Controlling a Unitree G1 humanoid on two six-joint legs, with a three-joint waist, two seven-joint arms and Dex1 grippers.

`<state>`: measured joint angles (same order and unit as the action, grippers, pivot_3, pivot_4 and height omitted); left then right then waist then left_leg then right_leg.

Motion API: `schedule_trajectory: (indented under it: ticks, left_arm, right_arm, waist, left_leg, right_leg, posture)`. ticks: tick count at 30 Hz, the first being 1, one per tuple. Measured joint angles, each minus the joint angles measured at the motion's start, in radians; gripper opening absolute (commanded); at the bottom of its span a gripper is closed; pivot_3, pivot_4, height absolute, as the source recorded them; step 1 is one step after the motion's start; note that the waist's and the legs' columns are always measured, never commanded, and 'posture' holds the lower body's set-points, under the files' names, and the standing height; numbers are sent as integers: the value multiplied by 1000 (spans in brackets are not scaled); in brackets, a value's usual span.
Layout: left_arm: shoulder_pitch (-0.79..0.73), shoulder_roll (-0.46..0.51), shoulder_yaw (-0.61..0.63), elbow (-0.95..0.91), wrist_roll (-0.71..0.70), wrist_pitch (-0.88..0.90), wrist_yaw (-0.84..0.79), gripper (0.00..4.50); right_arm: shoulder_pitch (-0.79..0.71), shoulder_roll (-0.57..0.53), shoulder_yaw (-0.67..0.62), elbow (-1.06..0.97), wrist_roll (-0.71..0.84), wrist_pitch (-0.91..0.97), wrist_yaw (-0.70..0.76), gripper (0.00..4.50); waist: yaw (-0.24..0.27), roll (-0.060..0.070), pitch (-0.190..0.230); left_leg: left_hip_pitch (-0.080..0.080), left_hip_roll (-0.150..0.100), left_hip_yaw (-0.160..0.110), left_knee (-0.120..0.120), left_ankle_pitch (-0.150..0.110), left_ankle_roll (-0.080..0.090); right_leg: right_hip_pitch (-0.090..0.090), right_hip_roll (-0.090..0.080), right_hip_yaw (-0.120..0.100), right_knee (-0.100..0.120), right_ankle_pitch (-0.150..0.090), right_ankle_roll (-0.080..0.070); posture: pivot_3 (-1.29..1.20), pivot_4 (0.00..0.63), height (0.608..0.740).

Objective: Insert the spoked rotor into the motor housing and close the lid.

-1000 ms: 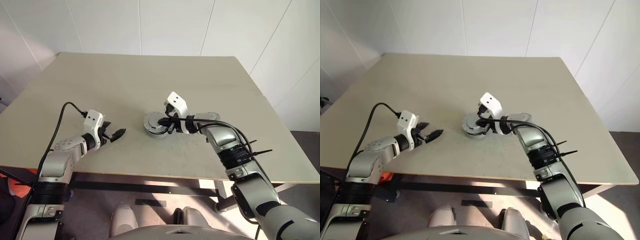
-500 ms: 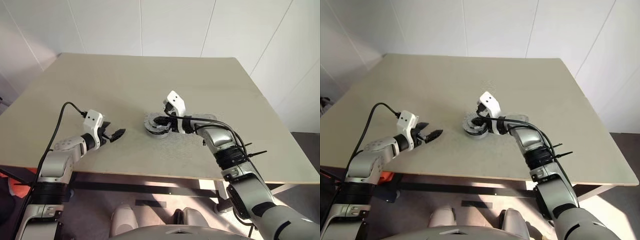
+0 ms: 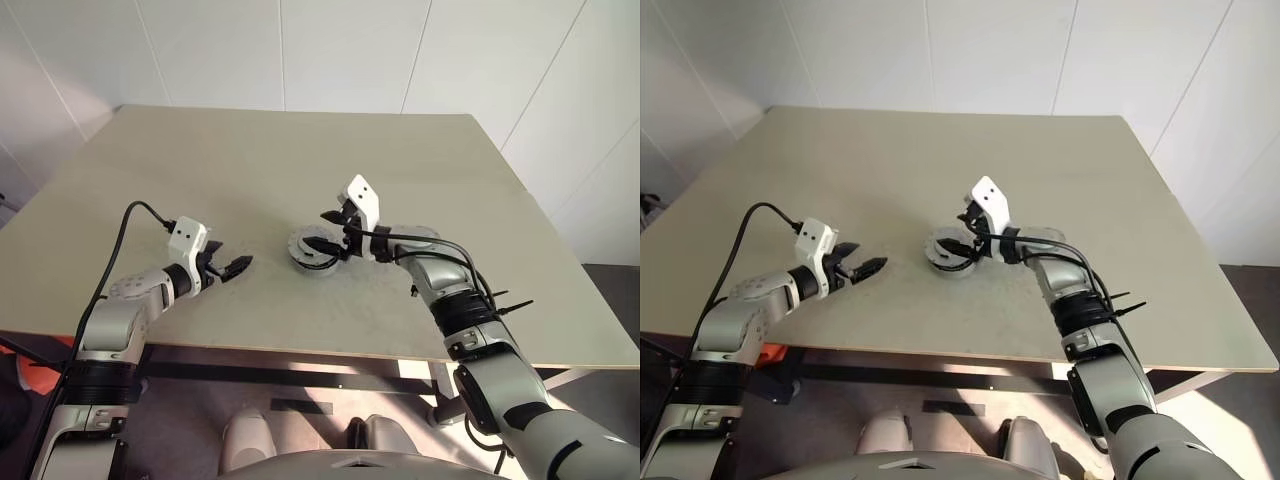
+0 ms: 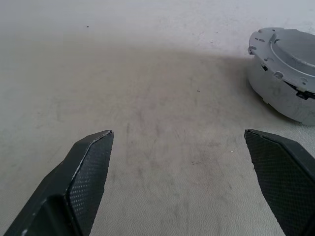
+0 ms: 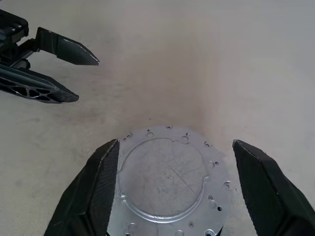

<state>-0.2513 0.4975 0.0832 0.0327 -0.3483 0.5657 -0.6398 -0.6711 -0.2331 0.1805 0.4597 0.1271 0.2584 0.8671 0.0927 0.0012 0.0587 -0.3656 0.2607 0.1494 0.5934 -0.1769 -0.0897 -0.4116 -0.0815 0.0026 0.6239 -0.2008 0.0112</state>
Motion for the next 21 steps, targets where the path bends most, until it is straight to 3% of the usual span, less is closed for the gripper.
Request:
schedule_trajectory:
  ticks: [10, 21]
  left_arm:
    - [0, 1, 0, 0, 0, 0, 0, 4500]
    - [-4, 2, 0, 1, 1, 0, 0, 4500]
  right_arm:
    - [8, 1, 46, 3, -50, -56, 6, 4465]
    - [-10, 31, 38, 139, -61, -111, -12, 4465]
  waist:
    - [0, 0, 0]
    - [-2, 0, 0]
  left_leg:
    - [-1, 0, 0, 0, 0, 0]
    - [-1, 0, 0, 0, 0, 0]
  right_leg:
    - [-1, 0, 0, 0, 0, 0]
    - [-1, 0, 0, 0, 0, 0]
  posture:
    - [0, 0, 740]
    - [0, 0, 740]
